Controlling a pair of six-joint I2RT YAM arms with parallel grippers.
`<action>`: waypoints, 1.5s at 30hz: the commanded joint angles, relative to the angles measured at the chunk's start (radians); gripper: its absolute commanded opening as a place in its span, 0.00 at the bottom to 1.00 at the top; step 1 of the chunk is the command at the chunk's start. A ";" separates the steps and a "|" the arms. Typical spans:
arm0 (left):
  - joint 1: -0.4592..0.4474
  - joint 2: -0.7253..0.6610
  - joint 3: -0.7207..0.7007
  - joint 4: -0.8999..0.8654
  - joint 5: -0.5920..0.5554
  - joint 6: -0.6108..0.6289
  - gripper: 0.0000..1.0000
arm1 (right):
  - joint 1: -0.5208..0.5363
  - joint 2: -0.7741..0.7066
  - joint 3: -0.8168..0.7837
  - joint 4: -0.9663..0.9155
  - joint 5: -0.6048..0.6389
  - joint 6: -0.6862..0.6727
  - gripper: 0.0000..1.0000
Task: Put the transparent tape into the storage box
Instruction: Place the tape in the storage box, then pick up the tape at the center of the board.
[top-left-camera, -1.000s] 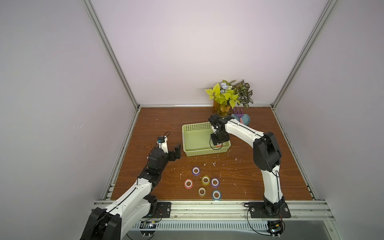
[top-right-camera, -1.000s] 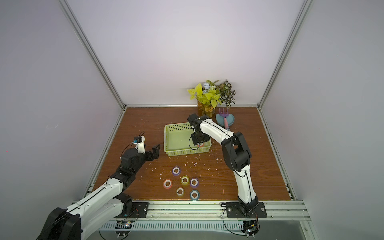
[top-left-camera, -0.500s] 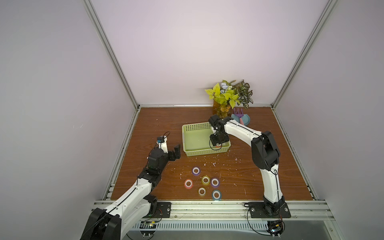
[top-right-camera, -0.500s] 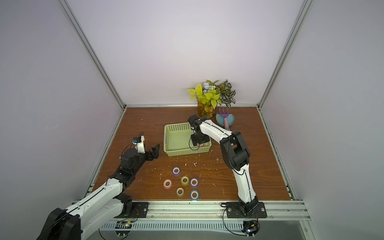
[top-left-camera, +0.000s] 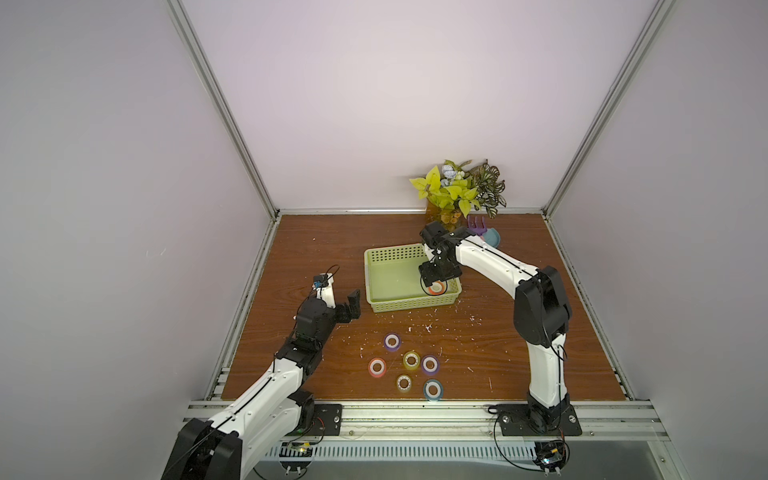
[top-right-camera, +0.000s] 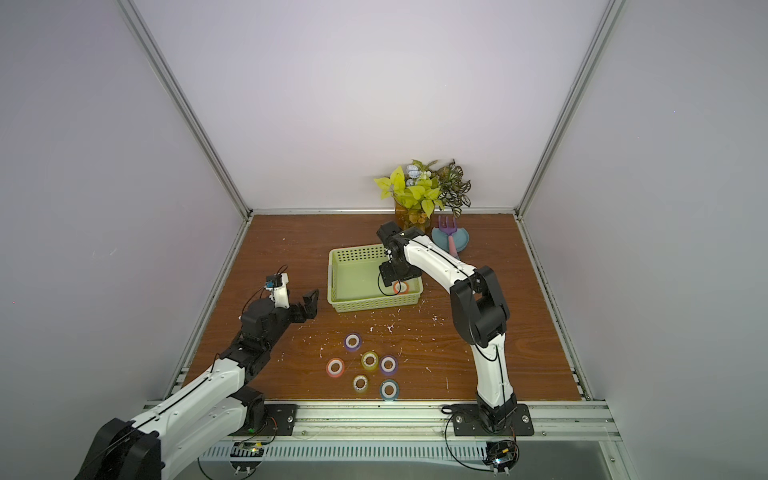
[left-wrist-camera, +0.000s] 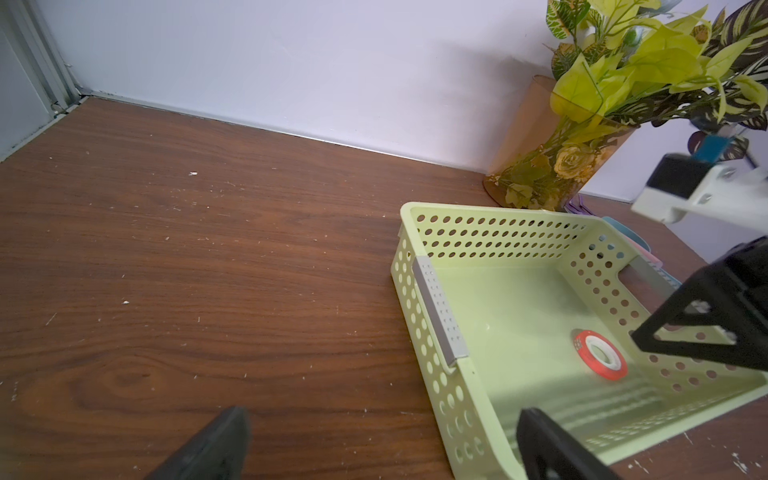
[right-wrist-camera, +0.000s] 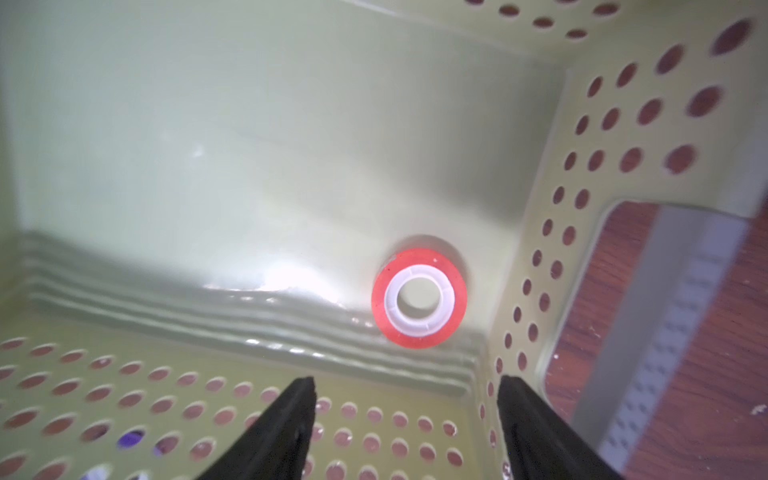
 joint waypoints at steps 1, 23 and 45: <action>0.007 -0.034 -0.015 0.020 -0.013 0.006 0.99 | 0.056 -0.115 0.012 -0.022 -0.005 -0.045 0.81; 0.126 -0.094 -0.031 -0.085 -0.150 -0.084 0.99 | 0.583 -0.230 -0.259 0.129 -0.058 0.129 0.88; 0.127 -0.249 -0.079 -0.126 -0.266 -0.102 0.99 | 0.705 0.028 -0.163 0.156 -0.021 0.203 0.83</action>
